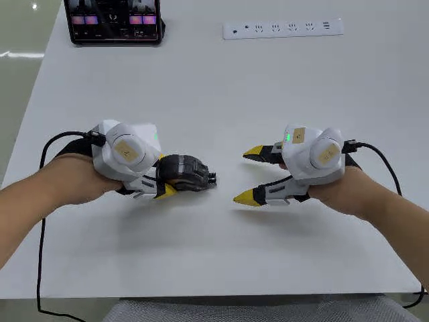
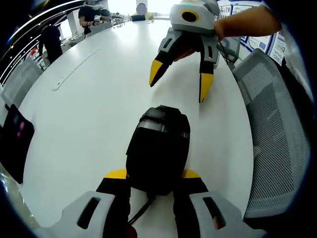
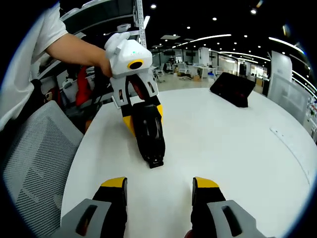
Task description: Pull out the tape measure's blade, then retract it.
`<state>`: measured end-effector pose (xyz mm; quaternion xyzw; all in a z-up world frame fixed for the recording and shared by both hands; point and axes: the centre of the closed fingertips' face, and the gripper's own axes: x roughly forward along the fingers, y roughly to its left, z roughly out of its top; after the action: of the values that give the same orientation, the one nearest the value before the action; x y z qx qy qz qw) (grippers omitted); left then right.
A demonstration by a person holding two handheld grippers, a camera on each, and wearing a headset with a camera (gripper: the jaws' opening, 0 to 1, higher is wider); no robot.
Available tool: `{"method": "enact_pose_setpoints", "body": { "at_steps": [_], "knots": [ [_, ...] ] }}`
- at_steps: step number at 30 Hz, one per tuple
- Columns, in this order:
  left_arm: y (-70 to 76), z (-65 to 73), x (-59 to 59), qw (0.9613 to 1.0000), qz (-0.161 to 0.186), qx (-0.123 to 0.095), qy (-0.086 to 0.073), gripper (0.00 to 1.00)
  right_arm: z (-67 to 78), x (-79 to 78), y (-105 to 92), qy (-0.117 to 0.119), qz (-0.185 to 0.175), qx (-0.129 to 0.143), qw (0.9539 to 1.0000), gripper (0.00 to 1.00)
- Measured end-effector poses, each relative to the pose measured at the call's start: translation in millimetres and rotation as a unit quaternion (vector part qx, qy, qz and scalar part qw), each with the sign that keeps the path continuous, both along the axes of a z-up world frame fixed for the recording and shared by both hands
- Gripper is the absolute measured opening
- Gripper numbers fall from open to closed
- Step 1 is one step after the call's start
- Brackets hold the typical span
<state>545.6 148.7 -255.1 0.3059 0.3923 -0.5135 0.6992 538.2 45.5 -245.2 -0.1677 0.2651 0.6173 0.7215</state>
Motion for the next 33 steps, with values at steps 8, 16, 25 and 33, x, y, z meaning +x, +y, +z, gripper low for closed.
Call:
{"method": "enact_pose_setpoints", "body": {
  "at_steps": [8,16,25,33],
  "knots": [
    [0.6,-0.8,-0.3,1.0000,-0.005,0.006,-0.001,0.28,-3.5,1.4,14.0,-0.001,0.015,0.010,0.9998,0.43],
    [0.0,-0.5,-1.4,1.0000,-0.005,0.008,0.001,0.28,-9.5,1.2,22.9,-0.004,0.032,0.016,0.9994,0.33],
    [0.0,-1.8,-0.7,0.9999,-0.007,0.007,0.004,0.28,-11.6,0.3,30.8,-0.011,0.048,0.019,0.9986,0.25],
    [0.0,-2.3,-0.5,0.9999,-0.009,0.008,0.005,0.28,-14.5,1.5,37.1,-0.016,0.057,0.022,0.9980,0.19]
  ]
}}
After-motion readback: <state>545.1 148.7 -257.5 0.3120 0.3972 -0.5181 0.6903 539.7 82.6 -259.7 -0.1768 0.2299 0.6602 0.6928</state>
